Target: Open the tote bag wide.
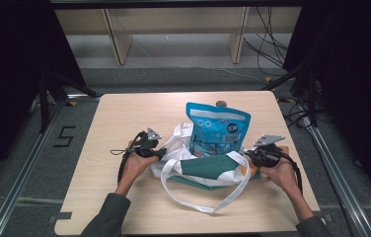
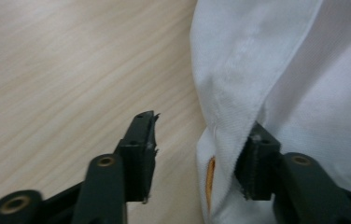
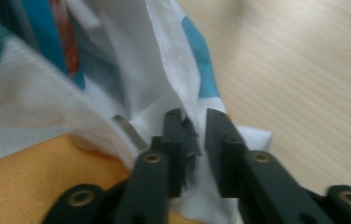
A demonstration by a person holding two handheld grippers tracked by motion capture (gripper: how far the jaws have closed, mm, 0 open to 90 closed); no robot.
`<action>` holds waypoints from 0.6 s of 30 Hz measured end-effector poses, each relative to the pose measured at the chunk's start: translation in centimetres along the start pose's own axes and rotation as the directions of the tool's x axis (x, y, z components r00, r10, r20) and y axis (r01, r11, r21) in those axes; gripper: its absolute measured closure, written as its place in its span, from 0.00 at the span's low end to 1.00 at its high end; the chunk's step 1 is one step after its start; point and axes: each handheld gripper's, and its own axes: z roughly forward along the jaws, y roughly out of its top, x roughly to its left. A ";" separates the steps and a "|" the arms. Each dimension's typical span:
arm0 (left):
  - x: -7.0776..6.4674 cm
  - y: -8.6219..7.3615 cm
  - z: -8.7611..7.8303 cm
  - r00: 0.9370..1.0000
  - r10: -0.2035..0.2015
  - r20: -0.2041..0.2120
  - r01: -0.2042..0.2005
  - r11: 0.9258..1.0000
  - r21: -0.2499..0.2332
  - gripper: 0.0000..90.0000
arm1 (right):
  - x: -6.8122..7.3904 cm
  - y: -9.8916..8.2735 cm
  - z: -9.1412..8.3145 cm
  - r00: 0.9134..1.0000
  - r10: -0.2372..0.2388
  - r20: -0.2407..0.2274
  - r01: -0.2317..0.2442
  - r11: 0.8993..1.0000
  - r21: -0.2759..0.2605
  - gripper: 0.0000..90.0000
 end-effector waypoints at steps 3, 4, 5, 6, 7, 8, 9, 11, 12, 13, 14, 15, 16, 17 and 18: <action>0.0 0.8 -1.4 0.999 -0.043 0.026 0.044 0.999 -0.030 0.49 | -0.3 0.5 -1.4 0.999 0.015 0.030 -0.013 0.998 -0.061 0.72; -0.1 1.2 -1.9 0.999 -0.028 0.029 0.029 0.999 -0.040 0.48 | -0.4 0.8 -2.1 0.999 0.018 0.041 -0.015 0.997 -0.075 0.70; -0.3 1.8 -2.3 0.999 -0.030 0.026 0.032 0.997 -0.070 0.48 | -0.4 1.0 -2.9 0.999 0.029 0.035 -0.025 0.994 -0.106 0.69; -0.4 2.2 -2.7 1.000 -0.018 0.024 0.020 0.997 -0.078 0.46 | -0.3 1.4 -4.0 0.998 0.051 0.023 -0.047 0.988 -0.145 0.68; -0.7 2.6 -3.0 0.999 -0.019 0.028 0.022 0.995 -0.102 0.46 | -0.2 1.7 -4.8 0.998 0.058 0.013 -0.055 0.984 -0.170 0.68; -0.9 3.0 -3.3 1.000 -0.011 0.029 0.015 0.993 -0.114 0.46 | 0.0 2.0 -5.7 0.999 0.054 0.004 -0.053 0.982 -0.182 0.67; -1.2 3.4 -3.4 0.999 -0.005 0.036 0.009 0.992 -0.123 0.46 | 0.4 2.3 -6.6 0.999 0.052 -0.017 -0.054 0.977 -0.207 0.67; -1.5 4.0 -3.5 0.999 0.030 0.037 -0.025 0.991 -0.128 0.46 | 1.3 2.8 -8.1 0.999 0.033 -0.042 -0.042 0.971 -0.234 0.67; -1.6 4.4 -3.4 0.998 0.041 0.041 -0.035 0.991 -0.131 0.46 | 1.6 2.9 -8.6 0.999 0.010 -0.052 -0.023 0.969 -0.247 0.66; -1.7 4.6 -3.3 0.999 0.029 0.043 -0.022 0.990 -0.138 0.46 | 2.2 3.1 -9.1 0.997 -0.005 -0.078 -0.015 0.965 -0.262 0.66; -1.8 4.8 -3.1 0.998 0.032 0.047 -0.025 0.989 -0.143 0.46 | 2.5 3.1 -9.3 0.995 -0.011 -0.100 -0.015 0.966 -0.257 0.65; -2.0 5.0 -2.8 0.998 0.028 0.052 -0.021 0.990 -0.140 0.46 | 3.1 3.2 -9.5 0.992 -0.013 -0.126 -0.020 0.966 -0.259 0.65; -2.2 5.2 -2.5 0.998 0.033 0.056 -0.025 0.990 -0.139 0.47 | 3.6 3.4 -9.6 0.988 -0.034 -0.150 -0.006 0.966 -0.258 0.64; -2.3 5.3 -2.3 0.997 0.051 0.058 -0.044 0.991 -0.124 0.47 | 4.1 3.5 -9.5 0.984 -0.058 -0.166 0.012 0.965 -0.263 0.63; -2.6 5.4 -2.1 0.997 0.040 0.060 -0.032 0.991 -0.130 0.47 | 4.5 3.7 -9.3 0.979 -0.087 -0.185 0.036 0.964 -0.264 0.62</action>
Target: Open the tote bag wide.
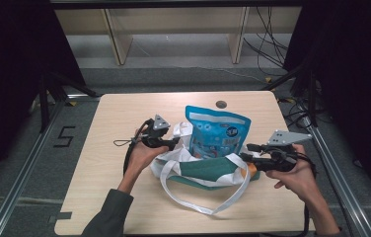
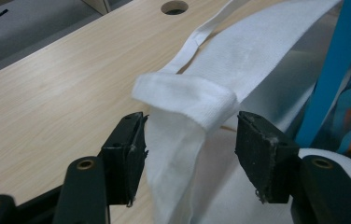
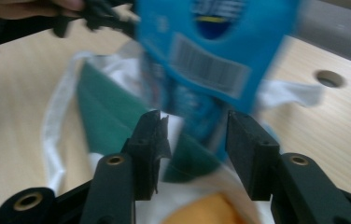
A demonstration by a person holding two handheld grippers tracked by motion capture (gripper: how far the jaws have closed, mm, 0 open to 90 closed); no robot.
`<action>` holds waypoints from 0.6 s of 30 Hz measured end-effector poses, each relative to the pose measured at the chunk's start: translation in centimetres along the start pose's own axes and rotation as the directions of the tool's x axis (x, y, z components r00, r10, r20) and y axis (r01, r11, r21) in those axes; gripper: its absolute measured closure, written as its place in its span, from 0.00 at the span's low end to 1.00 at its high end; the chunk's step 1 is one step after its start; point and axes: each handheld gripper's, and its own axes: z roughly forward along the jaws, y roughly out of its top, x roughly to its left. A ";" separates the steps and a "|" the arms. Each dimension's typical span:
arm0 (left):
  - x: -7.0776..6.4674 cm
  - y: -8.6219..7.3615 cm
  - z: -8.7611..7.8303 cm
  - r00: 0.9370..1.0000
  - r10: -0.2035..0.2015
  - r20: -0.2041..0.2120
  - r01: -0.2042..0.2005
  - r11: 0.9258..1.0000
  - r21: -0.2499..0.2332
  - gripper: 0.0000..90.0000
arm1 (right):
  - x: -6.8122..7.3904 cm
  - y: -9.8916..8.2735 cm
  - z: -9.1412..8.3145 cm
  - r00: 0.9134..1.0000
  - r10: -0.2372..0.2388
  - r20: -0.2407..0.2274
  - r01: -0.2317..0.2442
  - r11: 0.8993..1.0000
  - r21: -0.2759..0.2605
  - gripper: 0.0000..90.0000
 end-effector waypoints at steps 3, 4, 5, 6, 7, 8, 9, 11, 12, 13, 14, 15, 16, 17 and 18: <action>0.0 0.5 0.9 1.000 0.028 -0.003 -0.028 1.000 0.003 0.47 | 1.0 0.3 1.1 0.998 -0.030 -0.049 0.029 1.000 -0.003 0.60; 0.1 0.7 1.3 1.000 0.027 0.009 -0.027 1.000 0.009 0.47 | 1.4 0.4 1.6 0.997 -0.029 -0.066 0.030 0.999 0.013 0.59; 0.1 0.8 1.8 1.000 0.007 0.022 -0.007 1.000 0.009 0.47 | 1.5 0.4 2.1 0.996 -0.042 -0.076 0.044 0.999 0.027 0.57; 0.2 1.0 2.1 0.999 0.025 0.036 -0.027 0.999 0.038 0.48 | 1.5 0.4 2.6 0.995 -0.054 -0.082 0.057 0.998 0.037 0.56; 0.4 1.1 2.5 0.998 0.053 0.042 -0.055 0.997 0.054 0.51 | 1.4 0.4 3.1 0.995 -0.052 -0.082 0.056 0.997 0.049 0.56; 0.5 1.2 2.9 0.998 0.050 0.049 -0.053 0.996 0.065 0.56 | 1.3 0.2 3.7 0.994 -0.051 -0.097 0.057 0.997 0.060 0.56; 0.4 1.3 3.4 0.999 0.024 0.044 -0.026 0.999 0.046 0.62 | 1.3 0.0 4.0 0.993 -0.044 -0.111 0.053 0.995 0.081 0.59; 0.8 1.9 3.7 0.998 0.065 0.024 -0.066 0.995 0.071 0.74 | 1.0 -0.6 4.5 0.988 -0.068 -0.142 0.083 0.991 0.104 0.75; 0.8 2.0 3.9 0.999 0.054 0.002 -0.054 0.996 0.065 0.80 | 1.0 -0.9 4.5 0.983 -0.070 -0.171 0.092 0.988 0.127 0.80; 0.8 2.2 4.4 0.999 0.029 -0.014 -0.028 0.999 0.046 0.81 | 1.2 -1.1 4.4 0.980 -0.062 -0.189 0.090 0.985 0.145 0.85; 1.2 2.3 4.7 0.999 0.051 -0.016 -0.050 0.995 0.082 0.82 | 1.3 -1.4 4.4 0.978 -0.074 -0.197 0.104 0.984 0.147 0.89; 1.5 2.3 5.2 0.999 0.039 -0.030 -0.037 0.995 0.091 0.83 | 1.5 -1.7 4.3 0.972 -0.085 -0.221 0.122 0.980 0.158 0.90; 1.8 2.3 5.7 0.999 0.013 -0.035 -0.009 0.995 0.102 0.84 | 1.8 -2.0 4.3 0.971 -0.089 -0.224 0.130 0.977 0.172 0.91; 2.2 2.0 6.5 0.998 -0.047 -0.032 0.050 0.992 0.113 0.84 | 2.0 -2.3 4.3 0.970 -0.109 -0.219 0.151 0.970 0.190 0.91; 2.6 1.7 7.1 0.997 -0.075 -0.032 0.079 0.989 0.123 0.84 | 2.1 -2.7 4.3 0.980 -0.100 -0.174 0.138 0.966 0.219 0.92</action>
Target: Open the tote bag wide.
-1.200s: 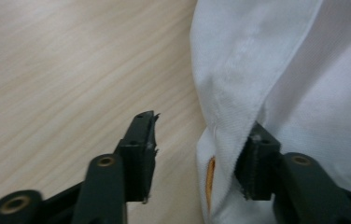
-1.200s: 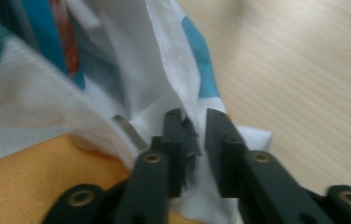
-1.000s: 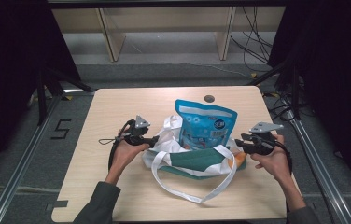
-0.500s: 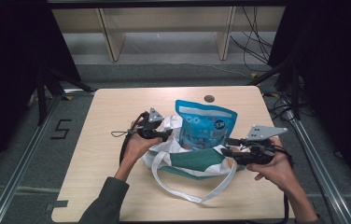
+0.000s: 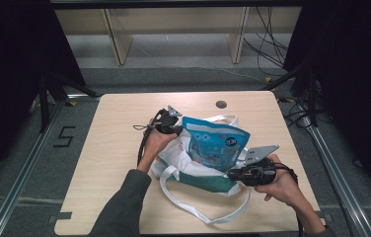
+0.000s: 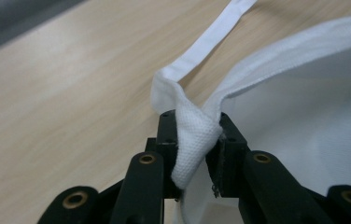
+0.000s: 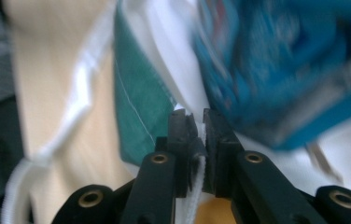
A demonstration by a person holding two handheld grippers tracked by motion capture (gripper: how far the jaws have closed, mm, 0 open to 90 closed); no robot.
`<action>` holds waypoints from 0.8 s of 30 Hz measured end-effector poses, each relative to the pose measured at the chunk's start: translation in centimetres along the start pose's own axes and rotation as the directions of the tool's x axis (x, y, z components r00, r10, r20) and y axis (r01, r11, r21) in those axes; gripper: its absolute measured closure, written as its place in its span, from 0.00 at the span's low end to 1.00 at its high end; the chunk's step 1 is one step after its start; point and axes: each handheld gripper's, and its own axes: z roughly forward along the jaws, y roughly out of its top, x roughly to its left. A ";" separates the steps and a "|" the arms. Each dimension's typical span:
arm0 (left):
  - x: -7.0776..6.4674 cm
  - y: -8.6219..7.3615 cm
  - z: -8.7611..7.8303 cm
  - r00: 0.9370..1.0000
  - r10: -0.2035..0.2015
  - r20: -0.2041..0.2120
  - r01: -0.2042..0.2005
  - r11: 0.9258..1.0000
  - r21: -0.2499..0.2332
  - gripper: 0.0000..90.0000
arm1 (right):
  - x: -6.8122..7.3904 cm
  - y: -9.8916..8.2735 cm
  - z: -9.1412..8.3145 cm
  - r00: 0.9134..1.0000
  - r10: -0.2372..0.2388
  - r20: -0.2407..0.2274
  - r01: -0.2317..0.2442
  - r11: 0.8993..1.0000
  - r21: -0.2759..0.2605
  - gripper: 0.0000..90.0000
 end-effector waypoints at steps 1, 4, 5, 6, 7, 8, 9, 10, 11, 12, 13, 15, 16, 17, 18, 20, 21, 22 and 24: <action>0.3 -0.2 0.5 1.000 -0.017 0.007 0.017 1.000 0.009 0.84 | -0.1 -0.4 0.3 1.000 0.008 0.011 -0.008 1.000 0.017 0.92; 1.1 -1.2 2.2 0.999 -0.036 0.002 0.036 0.996 0.076 0.85 | 0.1 -1.6 1.4 0.999 0.039 -0.007 -0.039 0.998 0.058 0.92; 1.2 -1.6 2.9 0.999 -0.047 -0.001 0.047 0.995 0.093 0.85 | 0.2 -2.0 1.9 0.999 0.044 -0.005 -0.044 0.996 0.076 0.92; 1.2 -1.9 3.3 0.999 -0.044 0.006 0.043 0.992 0.117 0.85 | 0.4 -2.4 2.3 0.999 0.047 -0.004 -0.046 0.995 0.090 0.92; 1.2 -2.0 3.4 0.999 -0.034 0.006 0.033 0.992 0.119 0.85 | 0.5 -2.6 2.7 0.999 0.044 0.001 -0.044 0.996 0.081 0.92; 1.2 -2.0 3.4 0.999 -0.039 0.001 0.039 0.993 0.115 0.85 | 0.7 -2.7 2.8 0.999 0.049 0.010 -0.049 0.994 0.095 0.92; 1.2 -1.9 3.3 1.000 -0.026 -0.004 0.027 0.991 0.129 0.84 | 0.8 -2.9 3.2 0.998 0.053 0.018 -0.054 0.994 0.090 0.92; 1.1 -1.9 3.2 0.999 -0.039 -0.006 0.039 0.991 0.131 0.81 | 0.8 -3.0 3.4 0.999 0.050 0.022 -0.052 0.994 0.100 0.92; 1.0 -1.8 3.0 0.999 -0.044 -0.015 0.046 0.990 0.134 0.78 | 0.8 -3.0 3.4 0.998 0.060 0.023 -0.062 0.994 0.094 0.92; 1.0 -1.7 2.5 0.999 -0.034 -0.022 0.036 0.990 0.137 0.73 | 0.8 -3.1 3.3 0.998 0.064 0.016 -0.066 0.995 0.081 0.91; 0.9 -1.6 2.0 0.999 -0.035 -0.025 0.038 0.991 0.126 0.64 | 0.7 -3.0 3.0 0.997 0.076 0.007 -0.076 0.995 0.062 0.88; 0.8 -1.4 0.6 0.999 -0.041 -0.002 0.041 0.993 0.109 0.51 | 0.6 -2.5 1.7 0.997 0.082 0.001 -0.082 0.995 0.053 0.79; 0.7 -1.2 -0.3 0.999 -0.035 -0.006 0.035 0.996 0.081 0.46 | 0.3 -2.2 1.0 0.997 0.071 0.016 -0.072 0.997 0.001 0.74; 0.6 -1.1 -1.4 0.999 -0.035 -0.009 0.035 0.998 0.053 0.42 | 0.2 -1.9 0.0 0.996 0.087 0.009 -0.087 0.996 -0.032 0.72; 0.5 -1.0 -2.5 0.999 -0.048 0.007 0.047 0.998 0.028 0.40 | 0.3 -1.5 -1.2 0.994 0.111 0.002 -0.111 0.991 -0.068 0.72; -0.1 -1.0 -5.1 0.997 -0.051 0.056 0.053 0.998 -0.029 0.39 | -0.3 -1.0 -3.3 0.994 0.096 0.059 -0.087 0.986 -0.146 0.70; -0.5 -1.2 -6.0 0.996 -0.037 0.079 0.040 0.998 -0.041 0.40 | -0.5 -0.7 -4.4 0.989 0.120 0.081 -0.106 0.981 -0.161 0.70; -0.9 -1.4 -6.6 0.996 -0.029 0.089 0.033 0.999 -0.042 0.41 | -1.1 -0.6 -5.1 0.985 0.115 0.126 -0.090 0.978 -0.186 0.70; -2.1 -2.4 -7.7 0.994 0.010 0.105 -0.008 1.000 -0.027 0.42 | -2.0 -0.4 -5.6 0.973 0.144 0.180 -0.111 0.977 -0.182 0.70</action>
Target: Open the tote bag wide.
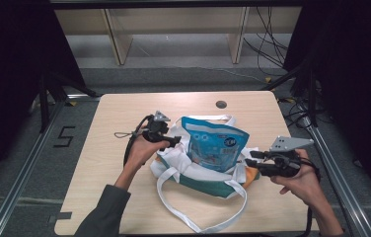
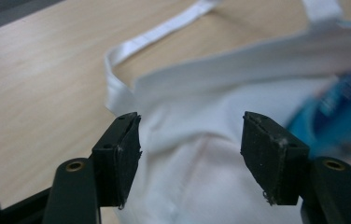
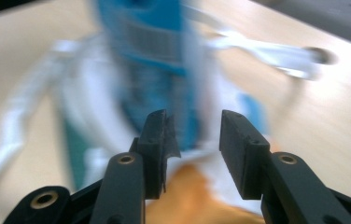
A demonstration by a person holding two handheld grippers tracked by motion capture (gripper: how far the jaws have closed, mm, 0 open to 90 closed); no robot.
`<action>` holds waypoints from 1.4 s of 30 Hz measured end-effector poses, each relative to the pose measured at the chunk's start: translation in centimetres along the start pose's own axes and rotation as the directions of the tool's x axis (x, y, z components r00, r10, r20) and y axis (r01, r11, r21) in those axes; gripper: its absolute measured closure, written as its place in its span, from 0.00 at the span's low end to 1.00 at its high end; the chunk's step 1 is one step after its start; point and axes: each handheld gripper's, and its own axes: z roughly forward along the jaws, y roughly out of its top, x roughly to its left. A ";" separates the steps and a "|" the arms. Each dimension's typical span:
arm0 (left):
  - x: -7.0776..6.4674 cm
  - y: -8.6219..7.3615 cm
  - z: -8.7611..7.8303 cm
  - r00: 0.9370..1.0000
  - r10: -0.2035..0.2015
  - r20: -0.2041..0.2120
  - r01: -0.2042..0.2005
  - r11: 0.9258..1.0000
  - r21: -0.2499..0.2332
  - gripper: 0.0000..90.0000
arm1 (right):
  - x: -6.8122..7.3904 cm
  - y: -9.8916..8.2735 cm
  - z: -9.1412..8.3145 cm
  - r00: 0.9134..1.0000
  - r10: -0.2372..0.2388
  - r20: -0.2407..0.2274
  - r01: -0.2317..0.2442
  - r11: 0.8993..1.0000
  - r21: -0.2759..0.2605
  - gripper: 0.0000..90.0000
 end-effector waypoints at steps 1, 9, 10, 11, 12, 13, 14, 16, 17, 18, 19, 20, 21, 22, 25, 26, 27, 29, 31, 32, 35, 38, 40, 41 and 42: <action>-0.6 -0.6 -0.2 1.000 0.019 0.018 -0.019 1.000 0.012 0.43 | -0.5 0.1 0.2 0.999 0.007 0.040 -0.008 1.000 0.014 0.70; -3.8 -3.3 -1.3 0.991 0.048 0.129 -0.047 0.999 -0.006 0.47 | -2.1 -0.2 4.1 0.998 0.061 0.017 -0.063 0.994 0.088 0.70; -4.0 -3.3 -1.3 0.990 0.046 0.136 -0.047 0.999 0.001 0.48 | -2.1 -0.1 4.5 0.998 0.056 0.024 -0.058 0.994 0.096 0.70; -4.2 -3.3 -1.3 0.990 0.045 0.137 -0.046 0.999 0.005 0.48 | -2.2 0.0 4.6 0.998 0.059 0.034 -0.062 0.992 0.106 0.70; -4.3 -3.4 -1.2 0.988 0.052 0.146 -0.055 0.998 0.014 0.47 | -2.4 -0.1 4.9 0.998 0.060 0.034 -0.064 0.993 0.102 0.70; -4.4 -3.6 -1.0 0.988 0.043 0.147 -0.048 0.998 0.031 0.47 | -2.4 -0.1 5.1 0.996 0.084 0.026 -0.086 0.989 0.118 0.70; -4.4 -3.7 -0.8 0.987 0.049 0.151 -0.056 0.998 0.042 0.45 | -2.6 -0.2 5.5 0.997 0.072 0.031 -0.075 0.990 0.120 0.71; -4.4 -4.1 -0.3 0.989 0.047 0.138 -0.056 0.996 0.063 0.44 | -2.6 -0.3 5.9 0.998 0.064 0.027 -0.067 0.989 0.132 0.72; -4.3 -4.3 0.1 0.992 0.037 0.121 -0.047 0.996 0.082 0.42 | -2.6 -0.3 6.1 0.998 0.063 0.025 -0.066 0.988 0.142 0.72; -4.3 -4.4 0.4 0.994 0.037 0.103 -0.046 0.995 0.089 0.42 | -2.5 -0.5 6.7 0.998 0.061 0.028 -0.063 0.992 0.110 0.72; -4.2 -4.7 0.9 0.994 0.033 0.103 -0.043 0.994 0.098 0.44 | -2.5 -0.4 6.6 0.998 0.049 0.033 -0.053 0.987 0.149 0.73; -4.2 -4.9 1.3 0.993 0.038 0.108 -0.050 0.993 0.103 0.51 | -2.5 -0.5 6.9 0.998 0.052 0.039 -0.057 0.989 0.140 0.75; -4.2 -5.1 1.6 0.992 0.048 0.116 -0.061 0.992 0.110 0.56 | -2.6 -0.5 7.0 0.999 0.032 0.044 -0.037 0.990 0.134 0.80; -4.4 -5.4 2.0 0.991 0.066 0.119 -0.079 0.991 0.107 0.63 | -2.6 -0.5 7.0 0.998 0.034 0.048 -0.040 0.991 0.131 0.85; -5.1 -5.7 1.9 0.984 0.160 0.082 -0.168 0.981 0.100 0.82 | -3.0 -0.3 7.0 0.996 -0.020 0.081 0.005 0.984 0.178 0.98; -5.2 -5.7 1.6 0.982 0.174 0.076 -0.180 0.980 0.084 0.87 | -3.0 -0.3 7.1 0.993 -0.023 0.114 0.003 0.985 0.171 0.99; -5.1 -5.7 1.3 0.978 0.191 0.081 -0.198 0.977 0.083 0.90 | -3.2 -0.2 7.0 0.991 -0.022 0.132 -0.001 0.985 0.172 0.99; -5.0 -6.0 0.8 0.973 0.211 0.097 -0.220 0.971 0.094 0.94 | -3.6 0.1 6.7 0.982 -0.047 0.182 0.014 0.984 0.176 0.99; -5.0 -6.5 0.7 0.965 0.248 0.083 -0.256 0.960 0.111 0.97 | -4.6 0.3 6.4 0.971 -0.027 0.239 -0.012 0.987 0.159 0.99; -5.2 -6.9 0.8 0.967 0.241 0.079 -0.249 0.961 0.124 0.98 | -5.1 0.3 6.2 0.969 -0.011 0.247 -0.031 0.986 0.166 0.99; -5.2 -7.2 0.8 0.964 0.247 0.098 -0.258 0.958 0.126 0.98 | -5.8 0.1 6.2 0.964 0.003 0.267 -0.051 0.984 0.172 0.99; -5.7 -7.2 0.5 0.957 0.278 0.081 -0.287 0.948 0.139 0.98 | -5.9 0.1 6.4 0.953 -0.028 0.303 -0.031 0.982 0.188 0.99; -6.0 -7.2 0.8 0.955 0.291 0.065 -0.298 0.942 0.152 0.98 | -6.1 -0.6 7.3 0.953 -0.041 0.300 -0.029 0.973 0.227 0.99; -5.9 -7.3 1.0 0.953 0.298 0.063 -0.304 0.939 0.163 0.98 | -6.1 -1.1 8.2 0.954 -0.056 0.296 -0.022 0.967 0.254 0.99; -6.0 -7.4 1.3 0.955 0.290 0.055 -0.295 0.941 0.163 0.98 | -6.0 -2.1 9.5 0.955 -0.067 0.289 -0.024 0.954 0.300 0.99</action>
